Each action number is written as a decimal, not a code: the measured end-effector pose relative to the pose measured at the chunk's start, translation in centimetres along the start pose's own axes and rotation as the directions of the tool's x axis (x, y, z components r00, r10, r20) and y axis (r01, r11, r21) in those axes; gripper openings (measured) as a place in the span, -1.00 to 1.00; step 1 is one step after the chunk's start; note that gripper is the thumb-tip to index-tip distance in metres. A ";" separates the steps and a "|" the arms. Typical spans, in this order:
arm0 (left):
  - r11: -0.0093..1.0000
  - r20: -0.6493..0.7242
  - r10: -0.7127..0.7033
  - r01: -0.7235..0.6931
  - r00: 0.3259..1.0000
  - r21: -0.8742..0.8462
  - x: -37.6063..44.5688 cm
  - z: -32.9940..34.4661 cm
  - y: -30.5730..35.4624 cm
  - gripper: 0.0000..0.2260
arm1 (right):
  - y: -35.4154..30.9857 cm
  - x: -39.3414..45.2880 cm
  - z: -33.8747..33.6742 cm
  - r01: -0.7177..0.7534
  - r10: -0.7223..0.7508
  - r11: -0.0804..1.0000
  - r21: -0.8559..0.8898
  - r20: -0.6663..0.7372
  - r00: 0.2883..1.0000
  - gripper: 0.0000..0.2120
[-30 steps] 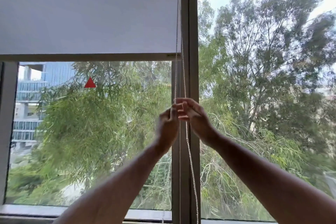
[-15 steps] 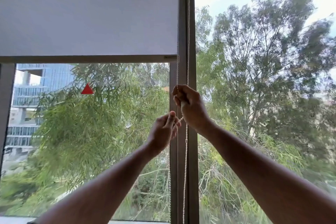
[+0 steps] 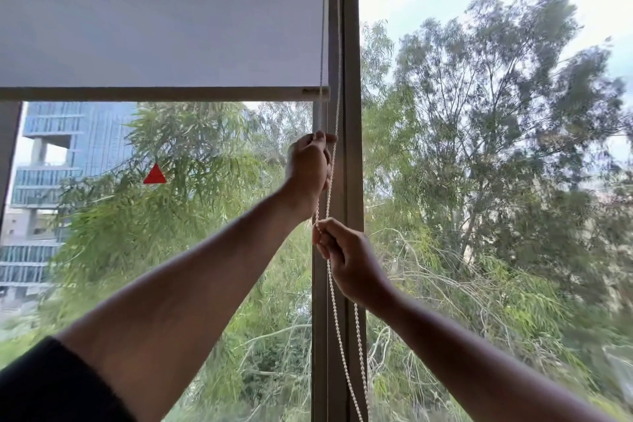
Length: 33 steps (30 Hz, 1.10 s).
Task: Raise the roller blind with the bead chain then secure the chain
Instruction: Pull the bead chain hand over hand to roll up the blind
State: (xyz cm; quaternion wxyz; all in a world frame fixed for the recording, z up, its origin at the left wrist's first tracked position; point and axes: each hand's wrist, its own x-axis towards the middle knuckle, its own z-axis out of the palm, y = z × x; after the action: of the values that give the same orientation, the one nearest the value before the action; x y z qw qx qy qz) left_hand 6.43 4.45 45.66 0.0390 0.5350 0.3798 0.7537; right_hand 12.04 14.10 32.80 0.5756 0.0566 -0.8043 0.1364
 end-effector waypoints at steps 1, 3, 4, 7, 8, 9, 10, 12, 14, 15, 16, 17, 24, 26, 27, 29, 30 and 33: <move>0.999 -0.015 0.035 -0.034 0.999 0.040 0.0 0.2 -0.3 -0.71 | 0.0 -0.3 -0.1 0.004 -0.004 1.000 -0.008 0.007 1.000 -0.65; 0.976 0.005 0.134 -0.133 0.991 0.174 -0.6 0.3 -1.2 -0.66 | -0.1 -1.2 -0.1 -0.013 0.015 1.000 -0.028 0.057 0.998 -0.65; 0.961 0.024 0.166 -0.167 0.986 0.222 -1.0 0.4 -1.9 -0.66 | 0.0 -1.6 -0.2 -0.038 0.043 0.998 -0.048 0.101 0.994 -0.67; 0.955 0.023 0.174 -0.174 0.985 0.241 -2.5 0.0 -3.4 -0.68 | 0.2 -2.3 -0.8 -0.139 0.154 0.987 -0.076 0.276 0.949 -0.70; 0.957 0.016 0.172 -0.171 0.985 0.234 -2.9 -0.2 -3.9 -0.67 | 0.1 -2.0 -1.3 -0.181 0.194 0.981 -0.068 0.327 0.925 -0.69; 0.957 0.011 0.173 -0.170 0.985 0.237 -3.3 -0.4 -4.4 -0.67 | 0.0 -1.7 -1.7 -0.220 0.227 0.974 -0.062 0.355 0.907 -0.67; 0.950 0.011 0.184 -0.180 0.983 0.254 -3.6 -0.6 -4.8 -0.66 | -0.4 -0.9 -2.0 -0.251 0.251 0.967 -0.048 0.353 0.901 -0.63; 0.923 0.028 0.227 -0.225 0.973 0.313 -4.5 -0.6 -5.7 -0.67 | -1.2 1.2 -2.8 -0.328 0.298 0.943 0.060 0.286 0.911 -0.61; 0.898 0.054 0.271 -0.273 0.961 0.345 -5.4 -0.5 -6.2 -0.72 | -2.2 3.8 -3.7 -0.409 0.362 0.866 0.288 0.205 0.909 -0.64; 0.895 0.065 0.279 -0.284 0.958 0.343 -5.8 -0.5 -6.5 -0.73 | -3.0 5.3 -4.2 -0.442 0.403 0.800 0.406 0.184 0.897 -0.62; 0.896 0.075 0.280 -0.289 0.957 0.337 -6.0 -0.6 -6.7 -0.73 | -3.8 6.7 -4.7 -0.458 0.434 0.730 0.508 0.173 0.884 -0.60; 0.898 0.080 0.279 -0.290 0.957 0.332 -6.2 -0.8 -6.9 -0.73 | -4.6 8.0 -5.2 -0.454 0.448 0.672 0.585 0.166 0.878 -0.61; 0.841 0.150 0.368 -0.398 0.918 0.366 -6.1 -1.7 -7.0 -0.73 | -8.2 13.3 -5.9 -0.350 0.386 0.801 0.485 0.027 0.922 -0.66; 0.844 0.189 0.345 -0.392 0.919 0.366 -5.5 -2.3 -6.7 -0.73 | -8.2 13.2 -5.1 -0.234 0.290 0.882 0.410 -0.082 0.953 -0.64; 0.857 0.197 0.320 -0.372 0.927 0.356 -5.1 -2.6 -6.4 -0.73 | -8.2 13.1 -4.8 -0.176 0.246 0.907 0.382 -0.143 0.959 -0.63; 0.908 0.192 0.255 -0.303 0.948 0.290 -4.3 -3.2 -5.6 -0.72 | -8.3 13.1 -4.5 -0.099 0.175 0.942 0.320 -0.218 0.960 -0.62; 0.927 0.176 0.231 -0.272 0.957 0.257 -3.9 -3.4 -5.2 -0.71 | -8.3 13.1 -4.5 -0.078 0.144 0.958 0.277 -0.228 0.963 -0.62; 0.977 0.077 0.158 -0.168 0.984 0.134 -2.8 -3.2 -3.2 -0.64 | -8.1 12.5 -4.3 -0.048 0.072 0.992 0.120 -0.200 0.977 -0.63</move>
State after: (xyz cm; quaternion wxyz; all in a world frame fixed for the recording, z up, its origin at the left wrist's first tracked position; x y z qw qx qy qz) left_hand 3.86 3.75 41.05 -0.0482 0.5902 0.3853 0.7078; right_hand 13.80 8.35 47.13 0.6466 0.0508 -0.7331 0.2049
